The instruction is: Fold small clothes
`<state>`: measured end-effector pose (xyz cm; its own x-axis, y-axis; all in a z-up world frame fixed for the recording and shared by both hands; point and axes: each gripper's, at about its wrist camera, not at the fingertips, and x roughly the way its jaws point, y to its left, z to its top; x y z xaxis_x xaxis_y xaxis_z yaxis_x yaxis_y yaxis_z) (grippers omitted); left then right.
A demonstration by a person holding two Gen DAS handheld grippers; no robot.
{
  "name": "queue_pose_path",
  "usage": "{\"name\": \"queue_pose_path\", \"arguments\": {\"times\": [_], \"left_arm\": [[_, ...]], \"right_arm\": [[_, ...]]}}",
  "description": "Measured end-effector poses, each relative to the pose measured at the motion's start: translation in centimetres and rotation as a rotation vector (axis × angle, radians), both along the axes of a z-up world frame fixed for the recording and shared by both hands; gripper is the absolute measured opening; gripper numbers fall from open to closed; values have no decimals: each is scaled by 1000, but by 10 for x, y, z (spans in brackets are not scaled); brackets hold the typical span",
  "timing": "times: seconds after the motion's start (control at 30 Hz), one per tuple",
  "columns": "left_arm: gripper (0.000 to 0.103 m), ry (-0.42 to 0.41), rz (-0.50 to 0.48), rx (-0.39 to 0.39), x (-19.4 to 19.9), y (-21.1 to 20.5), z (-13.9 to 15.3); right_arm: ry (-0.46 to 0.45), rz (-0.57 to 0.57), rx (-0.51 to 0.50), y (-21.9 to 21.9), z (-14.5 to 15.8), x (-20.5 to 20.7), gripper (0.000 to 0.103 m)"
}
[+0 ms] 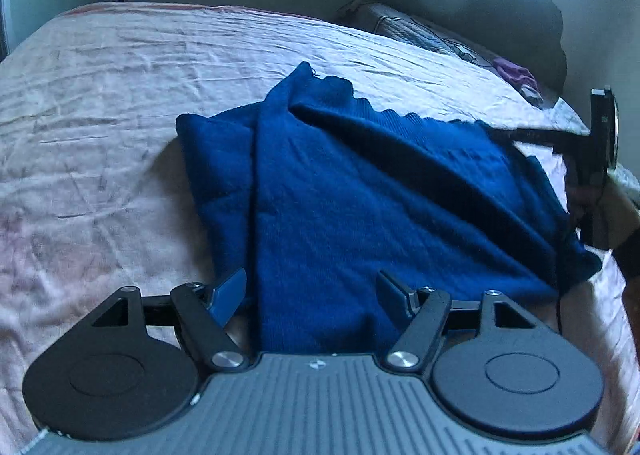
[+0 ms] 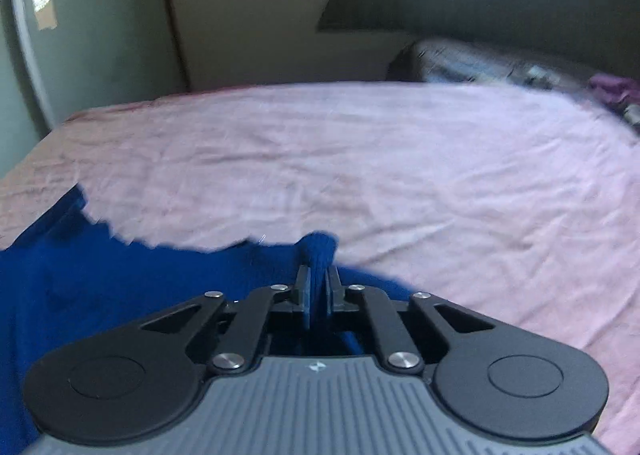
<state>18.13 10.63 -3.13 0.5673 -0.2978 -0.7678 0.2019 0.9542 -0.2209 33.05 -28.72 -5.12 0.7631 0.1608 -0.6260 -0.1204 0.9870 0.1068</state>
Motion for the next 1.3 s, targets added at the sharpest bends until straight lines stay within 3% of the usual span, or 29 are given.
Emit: {"name": "queue_pose_path", "arguments": {"times": [0.1,0.2,0.3,0.33,0.37,0.43,0.57,0.63,0.73,0.8,0.87,0.93,1.0,1.03,1.1,1.13,1.3], "left_arm": [[76,-18,-10,4,-2,-4,-1],[76,-31,-13,3,-6,-5,0],[75,-61,-30,-3,-14,-5,3],[74,-68,-40,1,-16,-4,3],[74,-75,-51,11,-19,-4,3],[74,-90,-56,35,-22,-3,0],[74,-117,-44,64,-25,-1,-7],[74,-123,-44,54,-27,0,-8],[72,-130,-55,59,-29,-3,-7],[64,-128,-51,75,-30,-5,-7],[49,-117,-53,80,-30,-7,-9],[40,-101,-49,76,-29,-7,-10],[18,-99,-44,83,-29,-8,-11],[2,-98,-47,78,-29,-8,-10],[0,-85,-42,37,-30,-5,-8],[0,-87,-42,26,-31,-3,-8],[0,-60,-52,-16,-39,9,-8]], "right_arm": [[-57,-56,-59,1,6,1,6],[-47,-93,-142,3,2,11,6],[-63,-134,-63,-8,10,-6,12],[-76,-139,-30,-14,14,-17,25],[-87,-138,4,-20,19,-30,57],[-118,-129,50,-36,27,-61,103],[-133,-129,55,-59,35,-115,103],[-122,-107,112,-70,33,-139,103],[-109,-32,136,-69,26,-169,100],[-89,17,95,-60,18,-182,87],[-51,67,62,-50,9,-185,73],[-32,103,37,-42,1,-183,69],[-24,103,34,-40,-5,-177,69],[-22,102,44,-40,-8,-173,68],[-9,95,67,-42,-12,-167,32],[1,88,73,-43,-12,-165,7],[-41,38,46,-44,-7,-177,6]]}}
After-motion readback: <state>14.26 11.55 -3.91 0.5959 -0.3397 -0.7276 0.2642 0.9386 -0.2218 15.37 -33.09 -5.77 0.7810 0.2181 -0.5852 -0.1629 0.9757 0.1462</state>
